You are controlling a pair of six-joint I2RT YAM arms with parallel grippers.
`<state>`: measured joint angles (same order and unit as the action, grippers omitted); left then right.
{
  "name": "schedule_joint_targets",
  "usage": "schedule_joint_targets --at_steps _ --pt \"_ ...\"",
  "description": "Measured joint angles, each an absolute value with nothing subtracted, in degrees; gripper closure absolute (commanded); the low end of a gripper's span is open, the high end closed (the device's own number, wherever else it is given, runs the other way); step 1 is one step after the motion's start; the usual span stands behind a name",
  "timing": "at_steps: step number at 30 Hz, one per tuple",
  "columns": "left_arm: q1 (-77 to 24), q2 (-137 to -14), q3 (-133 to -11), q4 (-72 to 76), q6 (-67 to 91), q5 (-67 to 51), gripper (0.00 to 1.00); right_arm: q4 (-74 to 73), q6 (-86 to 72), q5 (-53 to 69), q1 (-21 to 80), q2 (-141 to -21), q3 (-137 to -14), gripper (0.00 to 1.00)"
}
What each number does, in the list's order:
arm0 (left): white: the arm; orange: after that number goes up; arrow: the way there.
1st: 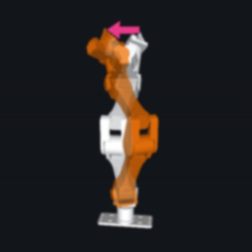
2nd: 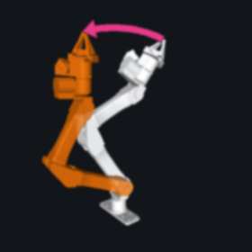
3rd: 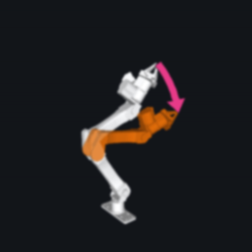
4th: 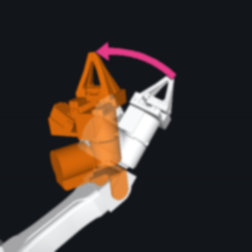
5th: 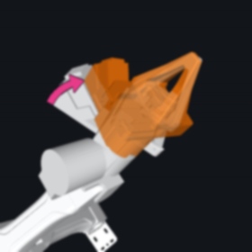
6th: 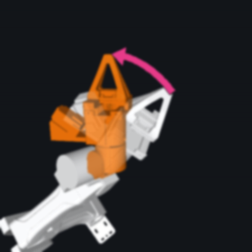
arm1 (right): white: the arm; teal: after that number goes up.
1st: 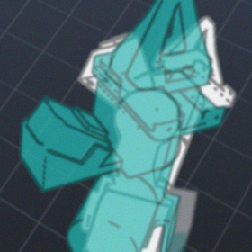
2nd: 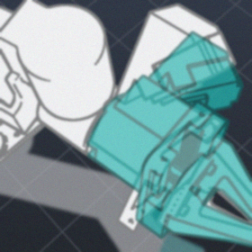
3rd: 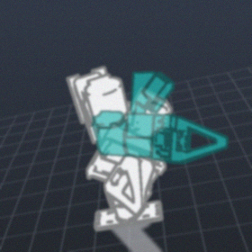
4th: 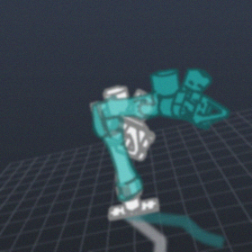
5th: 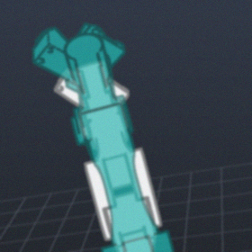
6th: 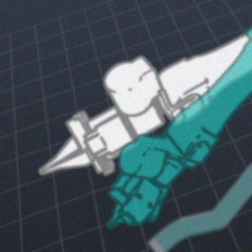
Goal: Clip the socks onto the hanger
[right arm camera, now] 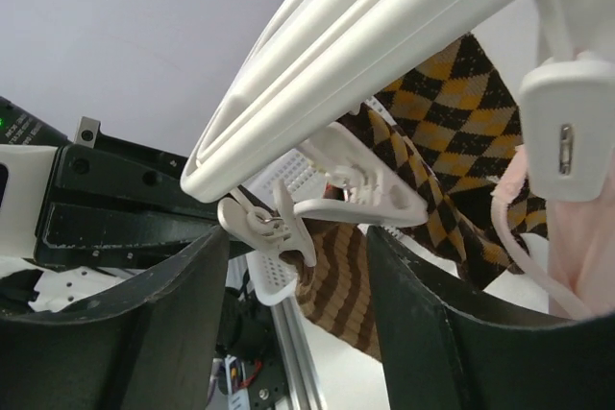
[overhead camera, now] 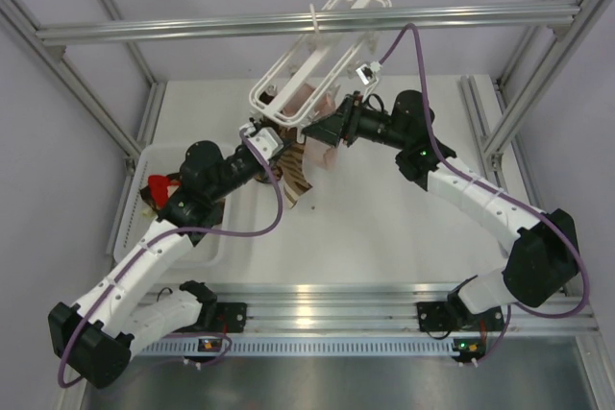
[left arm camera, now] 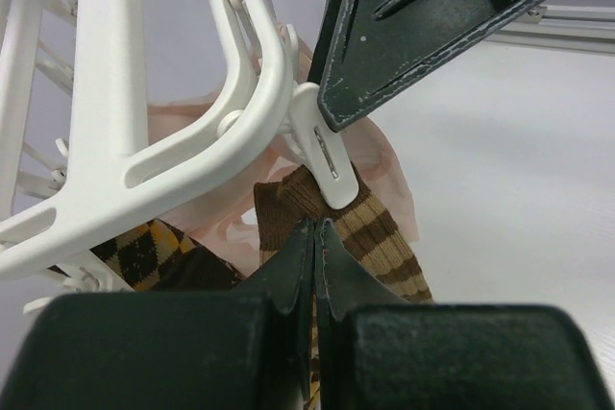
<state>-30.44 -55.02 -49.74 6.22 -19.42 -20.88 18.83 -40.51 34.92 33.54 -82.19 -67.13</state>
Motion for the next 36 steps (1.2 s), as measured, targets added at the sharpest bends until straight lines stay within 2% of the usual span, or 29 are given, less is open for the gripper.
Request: schedule_joint_targets --at_steps 2,4,13,22,36 --pt "-30.4 -55.0 -49.7 6.3 -19.3 -20.5 1.0 18.8 -40.7 35.0 33.5 -82.2 -67.1 0.36" --pt "-30.4 -55.0 -49.7 6.4 -19.0 -20.1 1.0 18.8 -40.8 35.0 33.4 -82.2 -67.1 0.35" --pt "-30.4 -53.2 -49.7 5.1 -16.4 -16.2 1.0 18.7 -41.1 35.6 32.4 -79.7 -64.8 0.4" --pt "-30.4 -48.8 -49.7 1.3 -14.1 -12.1 1.0 16.6 -35.7 36.1 29.6 -73.6 -63.0 0.4" --pt "-30.4 -48.2 -51.2 -6.5 -12.7 -9.3 1.0 17.8 -30.8 36.6 29.9 -80.6 -68.1 0.39"
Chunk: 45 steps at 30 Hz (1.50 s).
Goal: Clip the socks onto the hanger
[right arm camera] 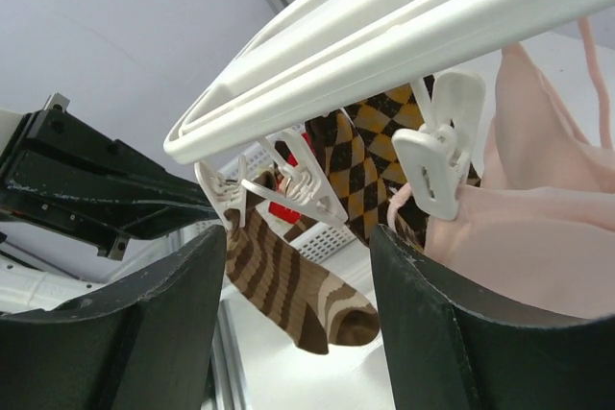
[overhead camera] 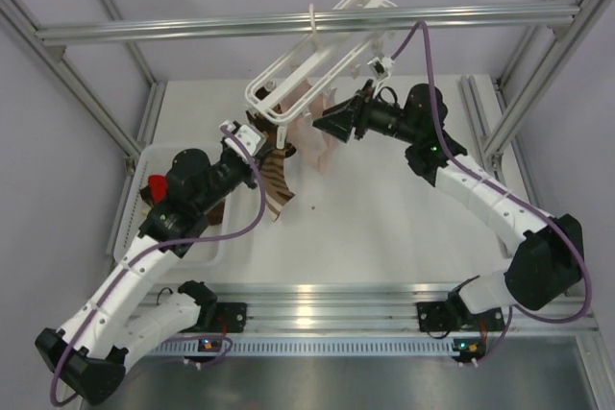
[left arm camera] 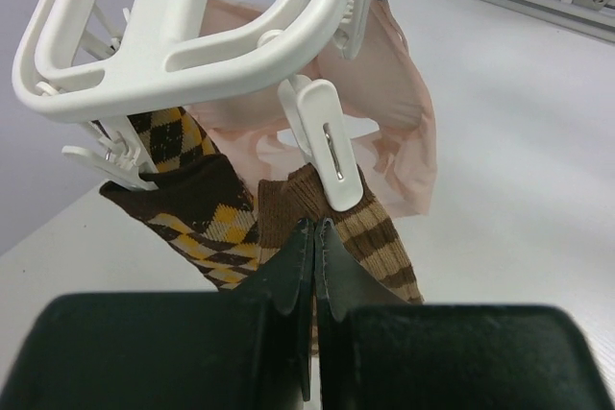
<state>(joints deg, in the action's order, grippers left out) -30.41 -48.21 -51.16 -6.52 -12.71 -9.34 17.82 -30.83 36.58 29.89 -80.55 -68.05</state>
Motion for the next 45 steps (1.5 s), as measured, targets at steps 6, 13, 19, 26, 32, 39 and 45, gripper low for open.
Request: schedule_joint_targets --at_steps 6,13,19,26,32,39,45 --pt "-30.4 -48.2 -51.8 -7.7 -12.2 -9.3 1.0 18.4 -29.9 36.9 31.4 -82.3 -69.4 0.38" --pt "-30.4 -48.2 -51.8 -8.0 -12.1 -9.3 1.0 19.7 -29.7 36.8 33.1 -84.4 -71.5 0.38" --pt "-30.4 -48.2 -51.8 -8.2 -12.1 -9.3 1.0 20.2 -29.6 36.7 34.1 -86.0 -72.5 0.67" --pt "-30.1 -48.2 -52.6 -8.7 -12.1 -8.0 1.0 20.1 -29.8 36.3 34.1 -86.1 -72.6 1.0" --pt "-29.8 -48.2 -53.2 -9.7 -11.7 -6.7 0.74 20.1 -30.5 36.6 34.3 -86.1 -73.0 1.0" --pt "-29.7 -47.5 -56.5 -11.7 -9.9 -8.3 0.64 19.2 -30.6 36.5 35.6 -85.3 -73.0 1.0" --pt "-28.9 -47.9 -59.9 -11.4 -8.0 -7.6 0.71 19.0 -30.6 36.1 36.6 -84.0 -73.0 1.0"
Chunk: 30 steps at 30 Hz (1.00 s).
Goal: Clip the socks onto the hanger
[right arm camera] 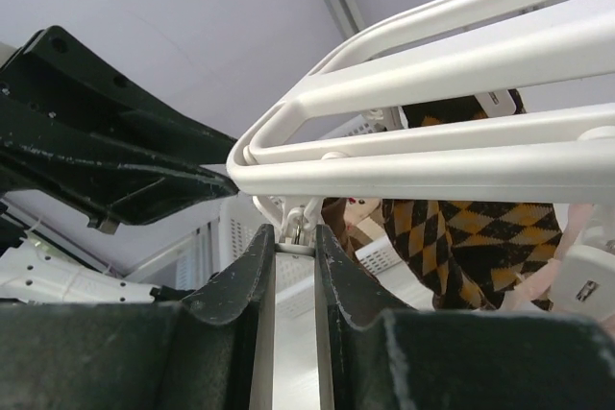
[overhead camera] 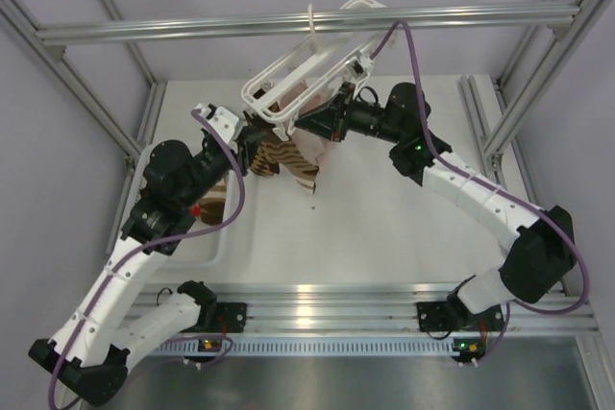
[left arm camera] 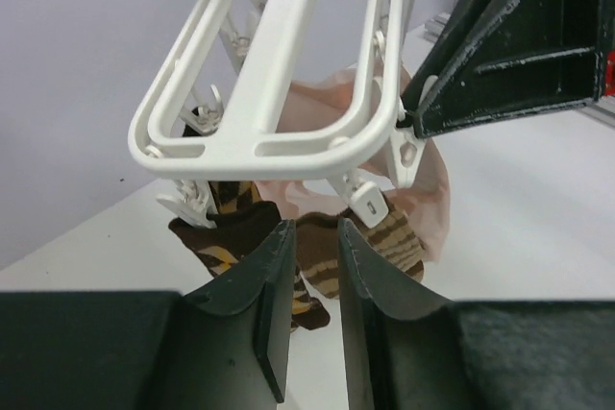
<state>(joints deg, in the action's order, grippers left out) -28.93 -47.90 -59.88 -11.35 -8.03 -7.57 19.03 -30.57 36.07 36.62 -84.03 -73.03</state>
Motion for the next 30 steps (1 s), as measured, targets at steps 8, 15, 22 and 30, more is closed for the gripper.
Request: schedule_joint_targets --at_steps 8,15,22,30 --pt "-28.7 -55.7 -64.1 -9.1 -6.5 -3.4 0.83 18.2 -30.0 34.9 37.4 -83.9 -74.0 1.0" --pt "-27.8 -62.8 -69.1 -9.0 -4.6 3.1 0.91 17.6 -29.3 33.8 39.4 -86.4 -79.2 1.0" --pt "-25.7 -65.9 -71.5 -8.3 -3.3 8.7 0.77 18.1 -29.6 30.8 39.8 -92.1 -83.3 1.0" --pt "-17.0 -59.0 -70.5 -12.3 -1.3 0.4 0.6 19.4 -30.4 31.5 40.1 -92.6 -82.2 1.0"
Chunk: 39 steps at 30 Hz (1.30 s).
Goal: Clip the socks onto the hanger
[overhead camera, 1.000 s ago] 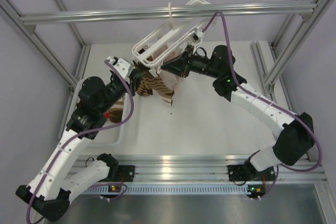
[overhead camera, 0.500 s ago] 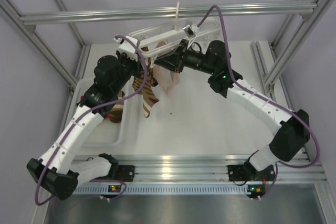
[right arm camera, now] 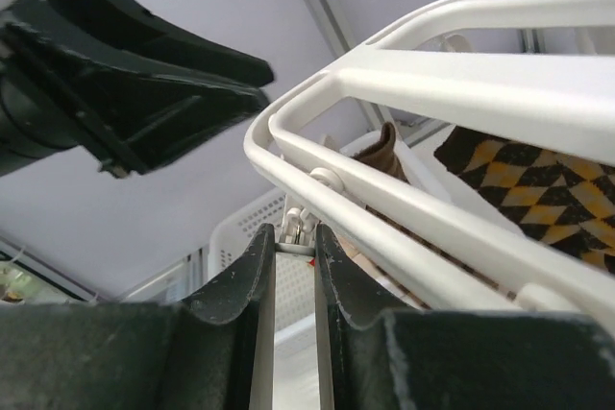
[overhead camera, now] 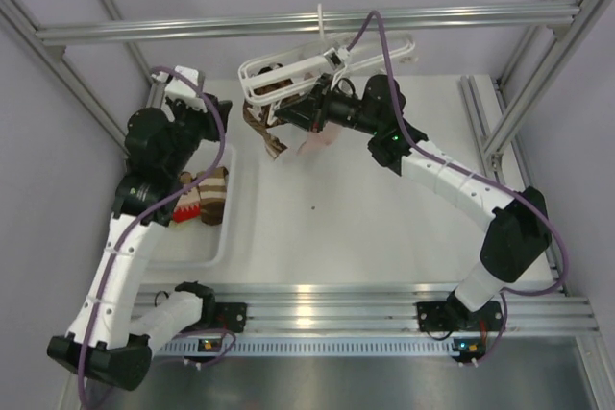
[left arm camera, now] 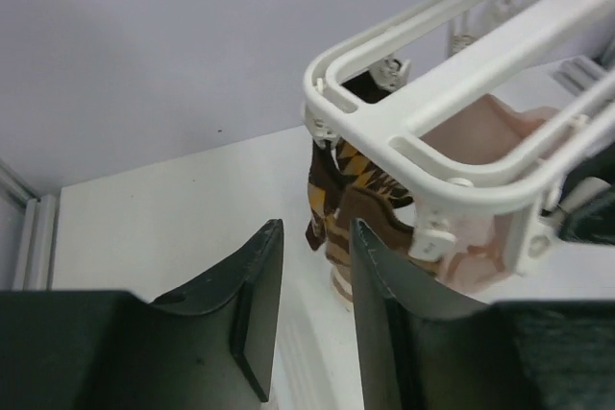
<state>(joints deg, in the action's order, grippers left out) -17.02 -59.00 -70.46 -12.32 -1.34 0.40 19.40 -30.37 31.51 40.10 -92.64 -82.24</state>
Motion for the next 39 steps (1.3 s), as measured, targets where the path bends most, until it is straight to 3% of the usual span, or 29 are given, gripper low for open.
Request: schedule_joint_targets --at_steps 7,12,22,39 --pt "-12.9 -50.7 -68.8 -16.6 -2.3 -26.5 0.53 20.6 -32.8 32.4 40.1 -92.6 -80.0 1.0" --pt "-13.3 -53.0 -68.8 -18.5 -5.0 -32.9 0.53 19.2 -34.8 31.0 40.1 -91.1 -79.0 1.0" --pt "-23.6 -59.6 -68.8 -19.5 -13.5 -25.6 0.57 14.5 -38.2 26.5 40.8 -89.2 -78.7 1.0" --pt "-31.3 -62.3 -68.8 -15.4 -21.6 -12.9 0.6 9.5 -39.2 21.2 40.8 -88.9 -78.8 1.0"
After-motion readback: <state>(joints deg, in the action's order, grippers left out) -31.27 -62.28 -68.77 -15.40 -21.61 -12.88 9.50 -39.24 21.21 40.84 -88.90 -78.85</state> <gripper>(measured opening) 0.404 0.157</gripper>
